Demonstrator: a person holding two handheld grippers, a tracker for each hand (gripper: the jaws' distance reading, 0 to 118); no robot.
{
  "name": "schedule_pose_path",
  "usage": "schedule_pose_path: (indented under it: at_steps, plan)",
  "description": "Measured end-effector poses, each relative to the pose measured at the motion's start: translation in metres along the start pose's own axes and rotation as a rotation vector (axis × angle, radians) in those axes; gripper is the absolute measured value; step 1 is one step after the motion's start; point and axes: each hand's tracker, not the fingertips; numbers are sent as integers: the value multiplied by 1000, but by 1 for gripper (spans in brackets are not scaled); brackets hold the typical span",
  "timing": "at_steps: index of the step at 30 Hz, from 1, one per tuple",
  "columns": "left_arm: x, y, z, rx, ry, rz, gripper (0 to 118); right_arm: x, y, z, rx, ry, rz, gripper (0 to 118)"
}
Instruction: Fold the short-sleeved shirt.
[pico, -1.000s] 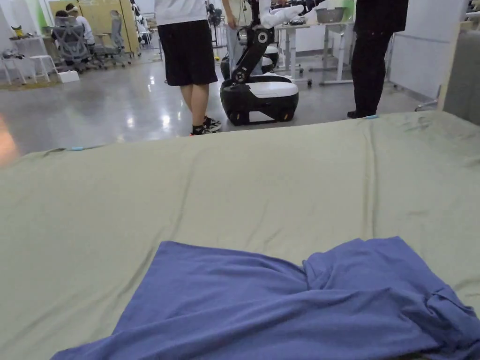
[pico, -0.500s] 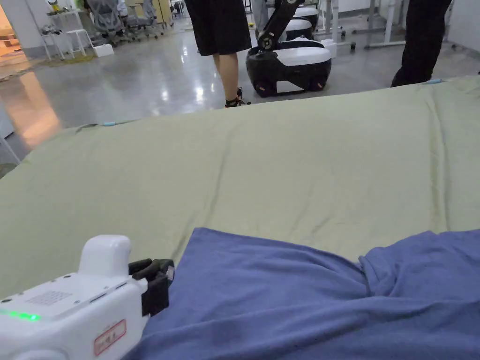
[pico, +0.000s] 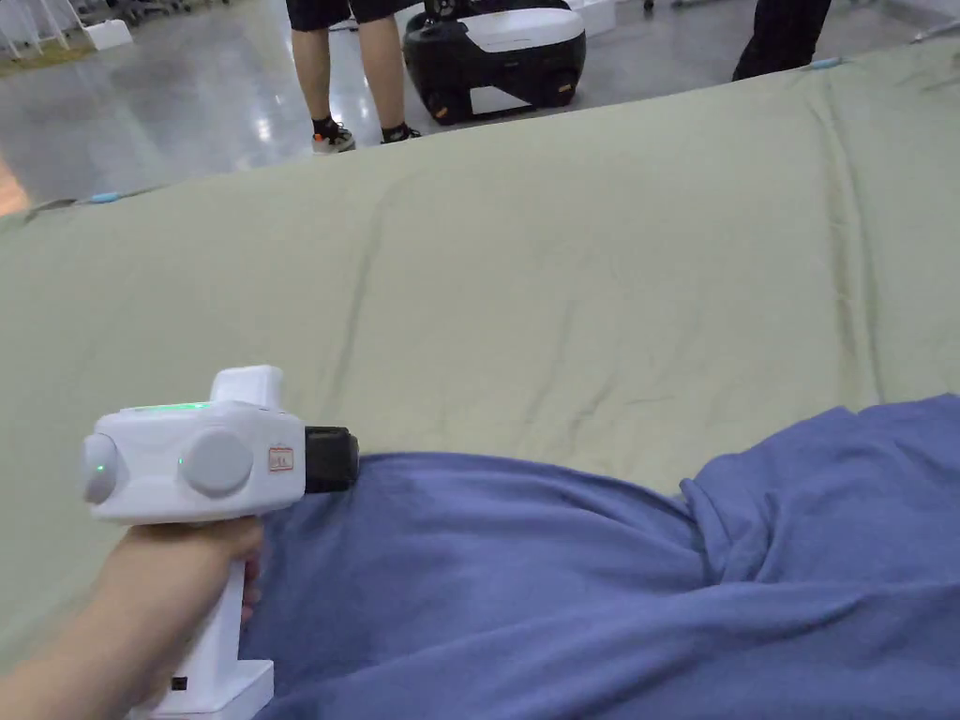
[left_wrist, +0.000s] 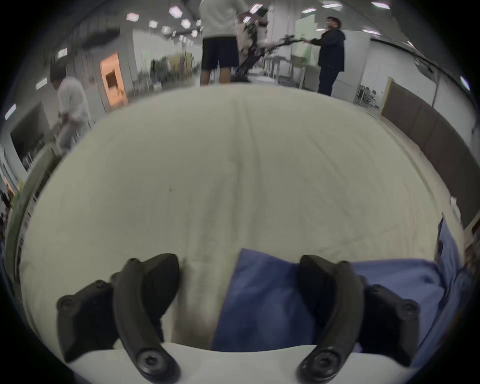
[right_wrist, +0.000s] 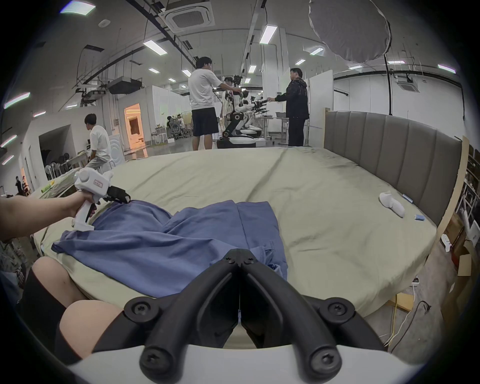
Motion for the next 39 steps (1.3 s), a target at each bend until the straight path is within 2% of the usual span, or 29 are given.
schedule_pose_path:
  at_steps: [1,3,5,6,7,11,13,17,18,19,21,22,23,25,28,30,32,33,34,35,36,37,39]
  plan:
    - [7,-3,6,-15,-37,-36,96,2,-1,0,-1,2,-2,3]
    - [15,-14,13,-33,-40,-133,65,4,0,0,3,12,-19,3]
    - [19,-26,23,-32,-63,-177,33,4,-1,4,11,25,-44,3]
    - [18,-29,30,-13,-64,-203,22,4,-1,5,15,29,-54,3]
    - [11,-29,35,-10,-88,-203,4,4,-1,6,20,29,-53,3]
    - [4,-30,60,27,-124,-162,3,5,-3,16,29,22,-32,3]
    - [1,-26,79,128,-119,-162,3,11,-2,18,25,15,-30,3]
    - [1,-10,118,200,-175,-107,3,40,19,-9,-76,12,-85,3]
    - [1,-8,124,222,-182,-108,3,48,29,-24,-107,7,-97,14]
    - [7,-3,131,224,-186,-113,3,55,36,-37,-110,11,-103,35]
    - [11,0,137,228,-191,-127,3,72,52,-76,-175,9,-115,93]
    - [13,-1,139,232,-189,-132,3,75,58,-94,-200,9,-110,102]
    - [18,1,140,235,-188,-135,3,80,63,-116,-231,29,-107,102]
    - [21,-1,140,227,-188,-134,3,87,68,-156,-327,-6,-149,102]
    - [26,-5,142,217,-182,-141,3,76,60,-200,-422,-19,-45,99]
    - [27,-8,144,211,-179,-147,3,64,46,-214,-479,-44,-7,98]
    - [25,-7,147,214,-170,-157,3,53,29,-217,-526,-16,-15,89]
    - [23,-7,149,212,-168,-158,3,46,23,-213,-509,-47,-3,80]
    - [21,-7,152,210,-166,-154,3,42,24,-204,-423,-86,36,77]
    - [18,-6,155,210,-166,-149,3,37,27,-201,-463,-48,61,64]
    - [16,-7,158,211,-164,-147,3,34,30,-196,-462,-44,70,39]
    - [15,-6,161,212,-161,-147,3,34,31,-194,-452,-34,51,8]
    - [11,-4,172,225,-161,-143,3,35,32,-188,-443,-36,25,4]
